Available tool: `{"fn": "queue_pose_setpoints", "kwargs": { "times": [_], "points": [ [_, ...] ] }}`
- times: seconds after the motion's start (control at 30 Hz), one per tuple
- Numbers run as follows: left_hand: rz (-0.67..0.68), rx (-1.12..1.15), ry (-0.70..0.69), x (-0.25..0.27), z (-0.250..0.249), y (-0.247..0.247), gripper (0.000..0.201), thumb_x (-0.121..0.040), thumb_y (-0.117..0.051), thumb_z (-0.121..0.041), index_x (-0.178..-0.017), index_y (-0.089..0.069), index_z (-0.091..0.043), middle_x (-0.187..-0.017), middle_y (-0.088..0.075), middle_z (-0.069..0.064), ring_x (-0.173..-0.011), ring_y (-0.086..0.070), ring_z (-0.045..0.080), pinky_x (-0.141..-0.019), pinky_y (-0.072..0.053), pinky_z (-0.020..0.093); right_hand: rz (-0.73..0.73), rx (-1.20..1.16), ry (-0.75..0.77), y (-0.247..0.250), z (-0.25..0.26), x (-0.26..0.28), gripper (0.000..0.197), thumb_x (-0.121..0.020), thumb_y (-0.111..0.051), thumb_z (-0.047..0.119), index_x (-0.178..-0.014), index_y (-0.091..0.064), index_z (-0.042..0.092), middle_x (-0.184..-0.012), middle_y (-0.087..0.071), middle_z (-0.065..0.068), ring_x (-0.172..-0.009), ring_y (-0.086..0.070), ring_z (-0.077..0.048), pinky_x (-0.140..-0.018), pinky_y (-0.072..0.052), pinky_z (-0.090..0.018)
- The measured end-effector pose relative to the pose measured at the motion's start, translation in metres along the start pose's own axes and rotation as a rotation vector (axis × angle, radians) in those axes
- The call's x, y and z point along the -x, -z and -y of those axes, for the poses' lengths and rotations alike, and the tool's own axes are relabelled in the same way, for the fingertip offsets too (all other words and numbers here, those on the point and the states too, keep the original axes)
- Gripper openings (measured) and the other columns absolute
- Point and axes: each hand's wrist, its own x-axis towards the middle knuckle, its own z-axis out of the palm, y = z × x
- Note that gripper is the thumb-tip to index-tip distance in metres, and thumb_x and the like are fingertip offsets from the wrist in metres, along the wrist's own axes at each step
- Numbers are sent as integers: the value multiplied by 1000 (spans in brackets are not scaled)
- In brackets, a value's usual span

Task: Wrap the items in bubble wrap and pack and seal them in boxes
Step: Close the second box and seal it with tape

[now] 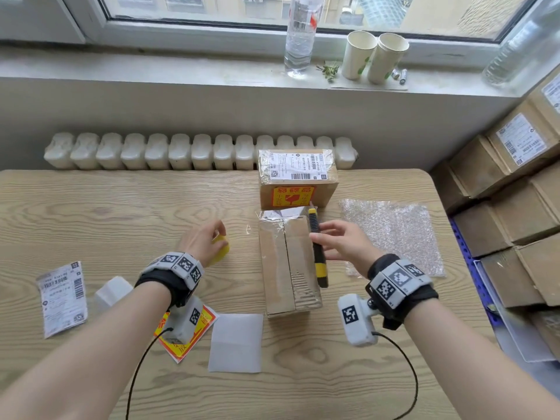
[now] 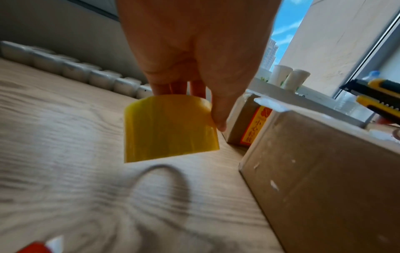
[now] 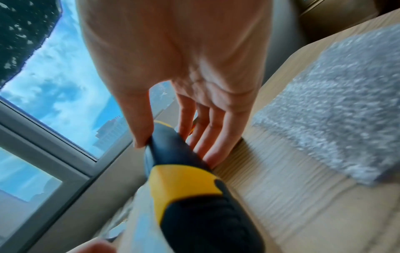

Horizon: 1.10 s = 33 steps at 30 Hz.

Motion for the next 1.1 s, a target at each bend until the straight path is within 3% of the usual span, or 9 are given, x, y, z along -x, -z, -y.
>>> {"fn": "queue_pose_setpoints", "kwargs": {
  "times": [0.07, 0.23, 0.43, 0.6, 0.83, 0.9, 0.97, 1.03, 1.1],
  "points": [
    [17, -39, -20, 4, 3, -10, 18, -87, -62, -33, -100, -55, -22, -96, -58, -4, -89, -57, 20, -69, -36, 29, -117, 14, -35, 9, -18, -5, 34, -81, -73, 15, -110, -59, 4, -104, -65, -14, -88, -66, -21, -67, -58, -27],
    [55, -130, -96, 10, 7, -31, 26, -86, -63, -30, -104, -50, -17, -85, -55, -2, -86, -59, 26, -65, -35, 30, -361, 262, -152, 13, -74, -21, 38, -74, -78, 34, -99, -58, 15, -96, -66, -6, -89, -64, -21, -81, -55, -41],
    [121, -128, -136, 17, 12, -49, 26, -93, -52, -30, -116, -45, -20, -101, -61, -1, -94, -60, 26, -68, -41, 32, -272, 635, -263, -3, -99, -24, 38, -76, -74, 41, -96, -49, 21, -99, -64, -3, -95, -60, -23, -76, -46, -31],
    [137, -142, -130, 17, 14, -54, 35, -96, -47, -27, -131, -46, -23, -120, -59, 1, -107, -58, 26, -82, -45, 37, -234, 791, -259, -10, -106, -30, 47, -76, -73, 42, -108, -52, 15, -108, -61, -7, -102, -58, -26, -84, -49, -36],
    [181, -110, -105, 20, 12, -53, 59, -96, -48, -29, -148, -20, -34, -102, -61, 5, -96, -60, 25, -76, -49, 41, -240, 878, -226, -18, -109, -31, 49, -78, -71, 44, -109, -51, 13, -111, -59, -8, -103, -58, -27, -81, -46, -34],
    [116, -42, -81, 21, 7, -50, 56, -96, -47, -29, -147, -25, -31, -101, -61, 6, -96, -60, 27, -75, -49, 43, -233, 894, -209, -17, -106, -30, 49, -80, -68, 47, -109, -50, 12, -110, -59, -8, -102, -58, -27, -80, -45, -33],
    [-41, -4, -102, 23, 2, -45, 44, -95, -49, -17, -139, -43, -17, -104, -60, 13, -97, -59, 35, -74, -49, 44, -268, 898, -156, -16, -97, -27, 46, -87, -58, 50, -109, -50, 9, -108, -60, -10, -100, -58, -29, -79, -44, -34],
    [-213, 13, -148, 24, -1, -40, 29, -88, -56, -2, -117, -60, -1, -95, -61, 21, -86, -60, 40, -65, -48, 45, -359, 846, -55, -13, -84, -22, 41, -94, -47, 48, -105, -52, 9, -103, -61, -10, -95, -58, -29, -76, -44, -35],
    [-346, 9, -229, 24, -5, -35, 18, -81, -57, 5, -98, -63, 5, -84, -60, 21, -73, -60, 39, -57, -49, 41, -437, 718, 85, -9, -70, -17, 31, -97, -44, 39, -100, -54, 9, -97, -61, -7, -89, -58, -27, -69, -40, -31]
  ]
}}
